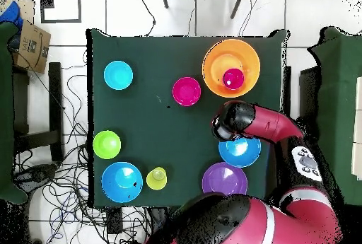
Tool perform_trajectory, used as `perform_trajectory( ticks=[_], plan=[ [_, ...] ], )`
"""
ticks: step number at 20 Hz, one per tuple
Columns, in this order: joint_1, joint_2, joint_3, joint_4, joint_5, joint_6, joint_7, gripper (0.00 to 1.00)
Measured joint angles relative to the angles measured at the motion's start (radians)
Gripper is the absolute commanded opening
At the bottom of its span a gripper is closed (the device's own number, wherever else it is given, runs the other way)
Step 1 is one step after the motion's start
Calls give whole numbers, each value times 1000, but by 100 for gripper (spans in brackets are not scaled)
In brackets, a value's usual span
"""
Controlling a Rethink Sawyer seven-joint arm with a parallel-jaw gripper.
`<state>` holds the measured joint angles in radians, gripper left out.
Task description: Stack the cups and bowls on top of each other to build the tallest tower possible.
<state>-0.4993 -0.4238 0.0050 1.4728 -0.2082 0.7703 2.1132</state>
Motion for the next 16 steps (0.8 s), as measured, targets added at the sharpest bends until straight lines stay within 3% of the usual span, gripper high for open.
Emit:
perform_trajectory(
  ticks=[7,16],
  plan=[
    [-2,-41,-1,-2,0,60,0,100],
    [-55,-32,-1,-2,0,-3,0,100]
  ],
)
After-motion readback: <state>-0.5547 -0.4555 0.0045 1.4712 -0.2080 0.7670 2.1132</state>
